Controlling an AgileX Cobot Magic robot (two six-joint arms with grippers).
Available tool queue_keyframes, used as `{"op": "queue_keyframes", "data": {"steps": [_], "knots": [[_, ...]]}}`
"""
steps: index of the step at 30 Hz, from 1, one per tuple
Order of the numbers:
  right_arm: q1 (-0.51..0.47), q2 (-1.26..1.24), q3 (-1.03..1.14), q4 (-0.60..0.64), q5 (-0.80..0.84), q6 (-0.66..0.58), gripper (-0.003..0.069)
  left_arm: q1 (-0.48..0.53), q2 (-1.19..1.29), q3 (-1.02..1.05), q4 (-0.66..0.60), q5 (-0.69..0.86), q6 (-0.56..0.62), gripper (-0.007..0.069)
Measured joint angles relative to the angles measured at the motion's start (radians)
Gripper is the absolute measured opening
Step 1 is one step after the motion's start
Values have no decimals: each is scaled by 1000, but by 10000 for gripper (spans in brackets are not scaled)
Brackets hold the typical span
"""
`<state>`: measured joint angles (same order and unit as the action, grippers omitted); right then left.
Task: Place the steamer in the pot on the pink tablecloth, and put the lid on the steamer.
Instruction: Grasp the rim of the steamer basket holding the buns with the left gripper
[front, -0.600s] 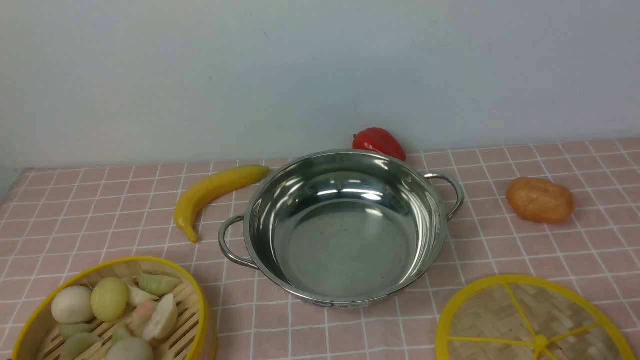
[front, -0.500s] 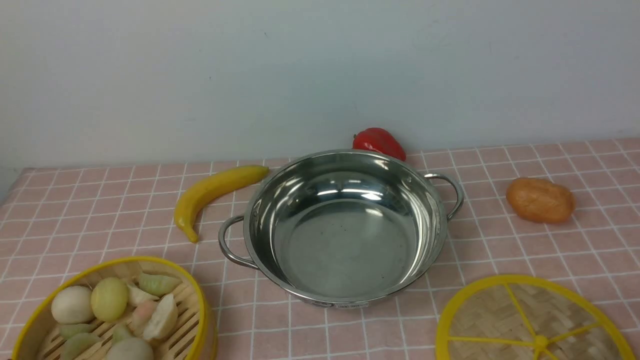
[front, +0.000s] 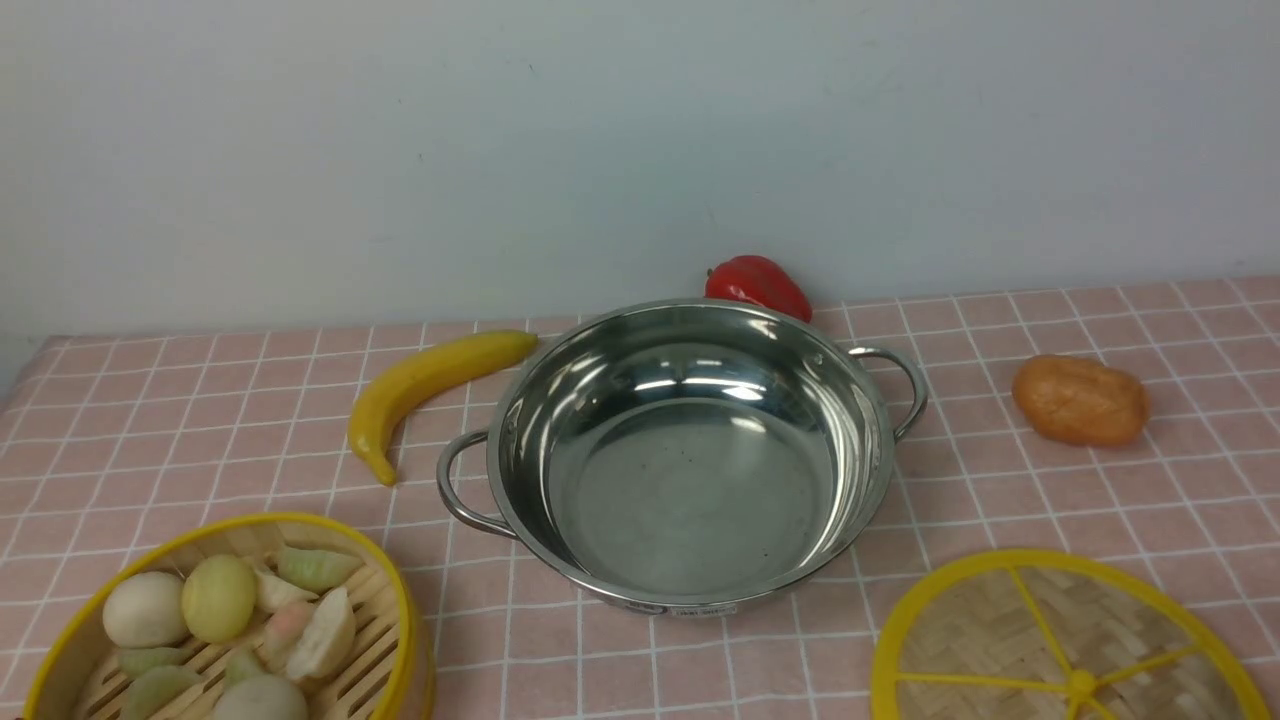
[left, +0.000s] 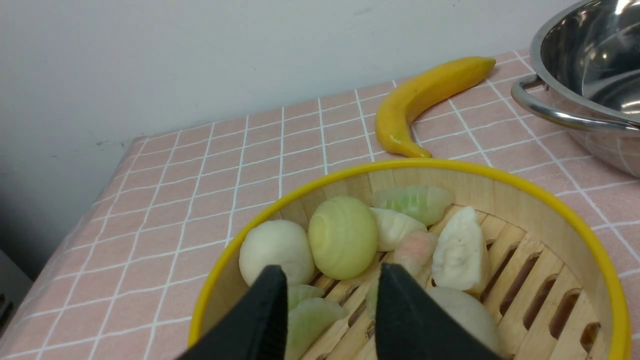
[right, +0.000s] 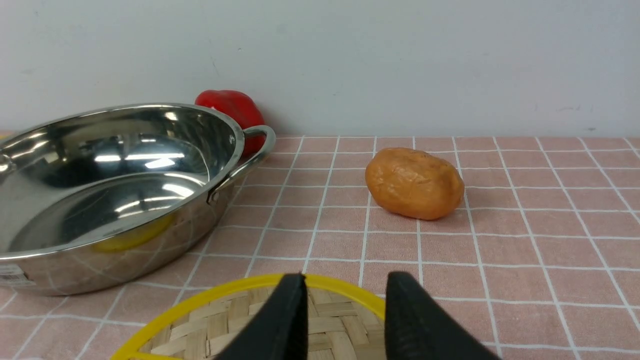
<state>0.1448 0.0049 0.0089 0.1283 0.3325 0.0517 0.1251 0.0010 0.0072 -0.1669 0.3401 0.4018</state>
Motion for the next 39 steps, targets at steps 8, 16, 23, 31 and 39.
{"op": "queue_keyframes", "data": {"steps": [8, 16, 23, 31, 39], "knots": [[0, 0, 0, 0, 0, 0, 240, 0, 0, 0, 0, 0, 0, 243], [0, 0, 0, 0, 0, 0, 240, 0, 0, 0, 0, 0, 0, 243], [0, 0, 0, 0, 0, 0, 240, 0, 0, 0, 0, 0, 0, 243], [0, 0, 0, 0, 0, 0, 240, 0, 0, 0, -206, -76, -59, 243], [0, 0, 0, 0, 0, 0, 240, 0, -1, 0, -648, -202, -122, 239]]}}
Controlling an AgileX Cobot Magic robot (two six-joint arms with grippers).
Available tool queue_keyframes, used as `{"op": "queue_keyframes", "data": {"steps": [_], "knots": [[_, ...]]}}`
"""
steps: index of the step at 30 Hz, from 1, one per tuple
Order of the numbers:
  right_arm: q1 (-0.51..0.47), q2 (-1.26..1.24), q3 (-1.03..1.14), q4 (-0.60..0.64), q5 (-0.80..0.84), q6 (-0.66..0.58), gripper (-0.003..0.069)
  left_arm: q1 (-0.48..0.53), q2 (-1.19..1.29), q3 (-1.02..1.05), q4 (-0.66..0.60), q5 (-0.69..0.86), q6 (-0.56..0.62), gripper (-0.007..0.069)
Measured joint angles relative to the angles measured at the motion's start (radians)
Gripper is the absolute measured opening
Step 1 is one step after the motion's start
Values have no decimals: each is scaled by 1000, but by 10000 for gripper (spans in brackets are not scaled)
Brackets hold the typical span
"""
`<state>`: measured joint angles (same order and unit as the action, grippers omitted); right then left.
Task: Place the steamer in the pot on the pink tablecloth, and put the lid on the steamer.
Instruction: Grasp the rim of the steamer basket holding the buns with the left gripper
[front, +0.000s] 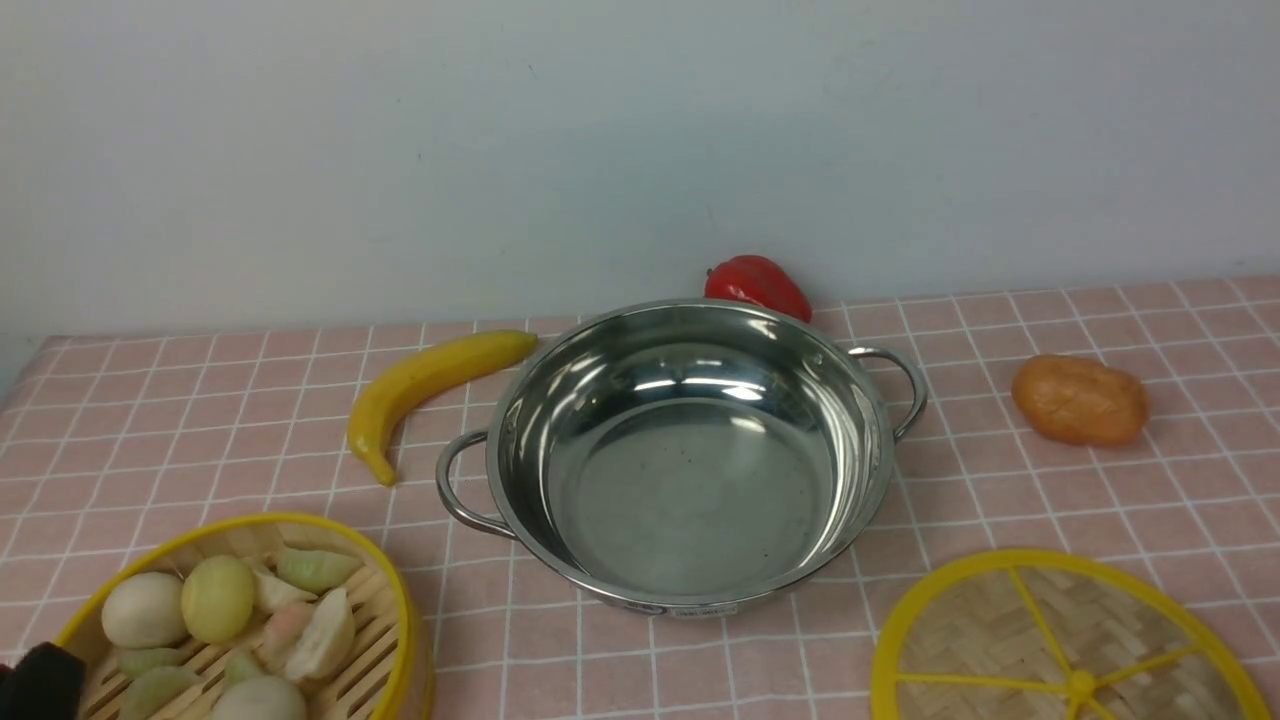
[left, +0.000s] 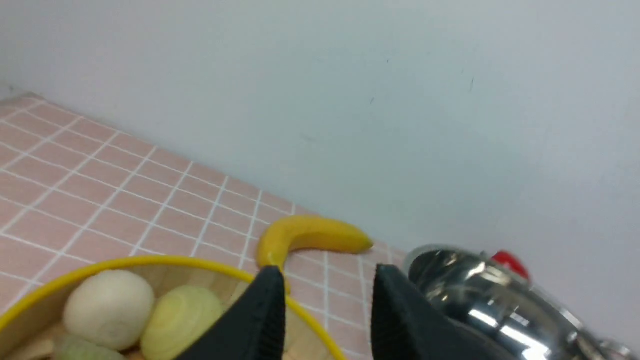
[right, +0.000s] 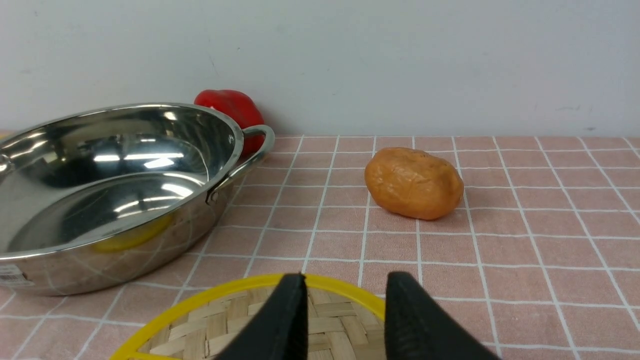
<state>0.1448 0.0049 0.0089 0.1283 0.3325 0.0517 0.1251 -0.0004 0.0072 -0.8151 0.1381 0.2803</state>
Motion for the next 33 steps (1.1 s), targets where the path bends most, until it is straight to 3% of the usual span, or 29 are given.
{"op": "queue_keyframes", "data": {"steps": [5, 8, 13, 21, 25, 33], "knots": [[0, 0, 0, 0, 0, 0, 240, 0, 0, 0, -121, -93, -2, 239], [0, 0, 0, 0, 0, 0, 240, 0, 0, -20, -123, -57, 2, 239], [0, 0, 0, 0, 0, 0, 240, 0, 129, -297, 35, 328, 133, 242], [0, 0, 0, 0, 0, 0, 240, 0, 639, -653, 347, 973, 183, 243], [0, 0, 0, 0, 0, 0, 240, 0, 897, -767, 399, 1065, 223, 243], [0, 0, 0, 0, 0, 0, 240, -3, 1259, -840, 341, 1067, 250, 243]]}}
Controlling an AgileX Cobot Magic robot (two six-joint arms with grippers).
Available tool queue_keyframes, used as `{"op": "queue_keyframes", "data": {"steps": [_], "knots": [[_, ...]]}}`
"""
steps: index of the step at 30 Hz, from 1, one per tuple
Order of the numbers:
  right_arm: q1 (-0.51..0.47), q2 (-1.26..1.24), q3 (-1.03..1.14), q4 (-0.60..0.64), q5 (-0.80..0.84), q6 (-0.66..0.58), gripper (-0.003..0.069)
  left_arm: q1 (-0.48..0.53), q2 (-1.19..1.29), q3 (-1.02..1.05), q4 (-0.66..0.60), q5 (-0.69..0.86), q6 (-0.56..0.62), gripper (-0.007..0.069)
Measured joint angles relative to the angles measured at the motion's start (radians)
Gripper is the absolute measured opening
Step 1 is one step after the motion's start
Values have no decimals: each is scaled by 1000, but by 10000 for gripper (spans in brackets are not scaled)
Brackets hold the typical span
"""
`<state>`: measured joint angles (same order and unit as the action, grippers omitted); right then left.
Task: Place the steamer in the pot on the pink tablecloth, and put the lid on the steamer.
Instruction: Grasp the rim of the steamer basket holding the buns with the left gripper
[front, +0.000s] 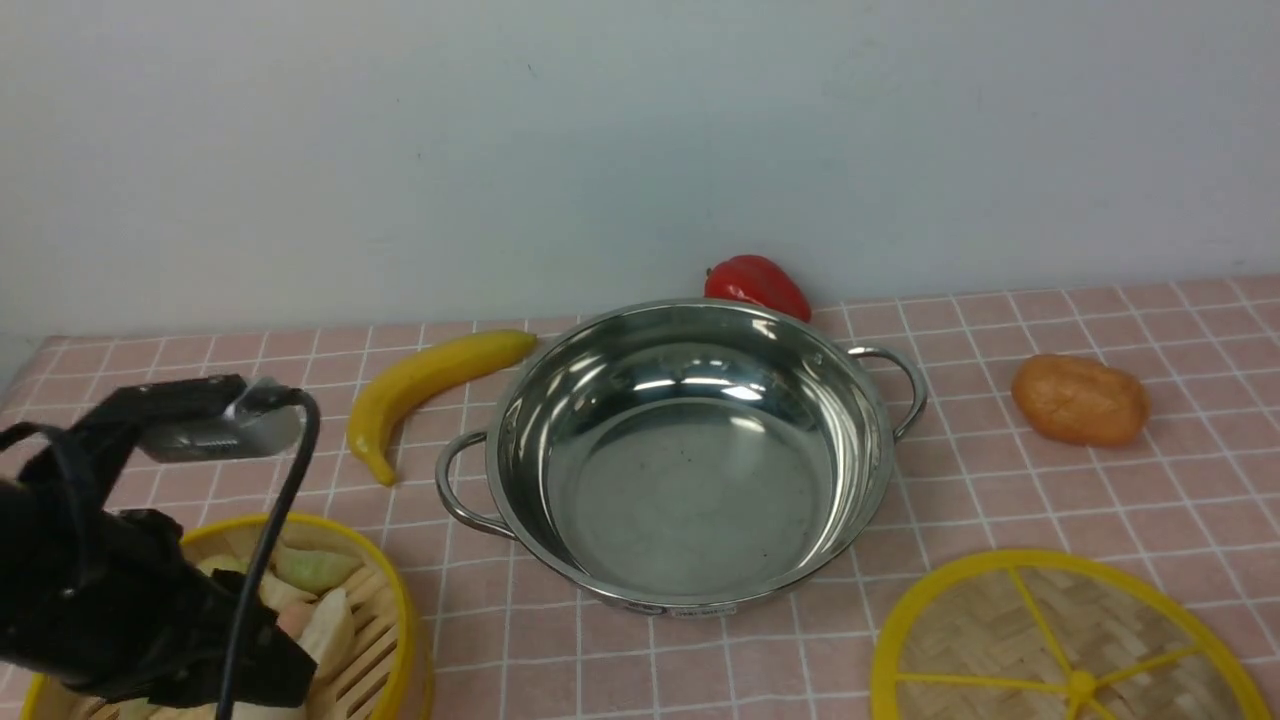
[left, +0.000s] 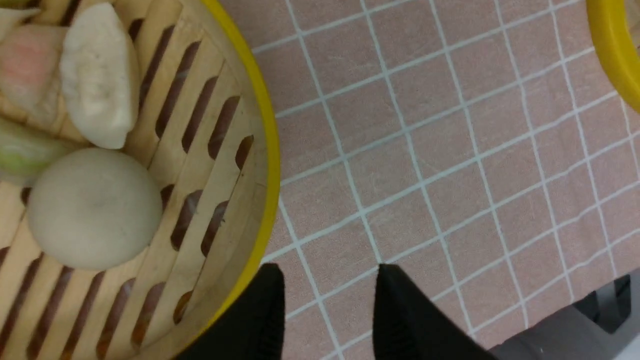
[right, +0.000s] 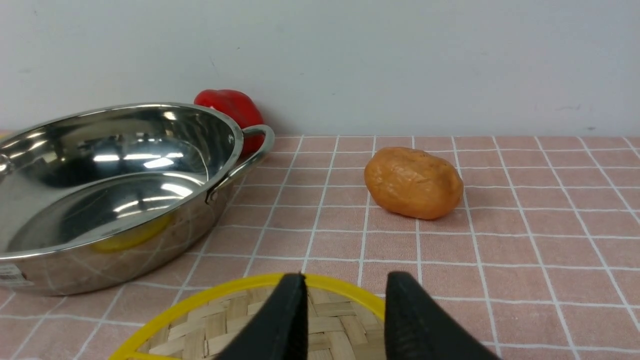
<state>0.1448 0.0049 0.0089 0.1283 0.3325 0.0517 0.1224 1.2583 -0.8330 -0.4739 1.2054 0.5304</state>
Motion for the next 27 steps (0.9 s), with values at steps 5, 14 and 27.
{"op": "queue_keyframes", "data": {"steps": [5, 14, 27], "knots": [[0, 0, 0, 0, 0, 0, 240, -95, 124, -1, 71, 0, -1, 238], [0, 0, 0, 0, 0, 0, 240, -389, 196, -3, 413, -132, -370, 184], [0, 0, 0, 0, 0, 0, 240, -439, 230, -9, 399, -244, -458, 307]]}}
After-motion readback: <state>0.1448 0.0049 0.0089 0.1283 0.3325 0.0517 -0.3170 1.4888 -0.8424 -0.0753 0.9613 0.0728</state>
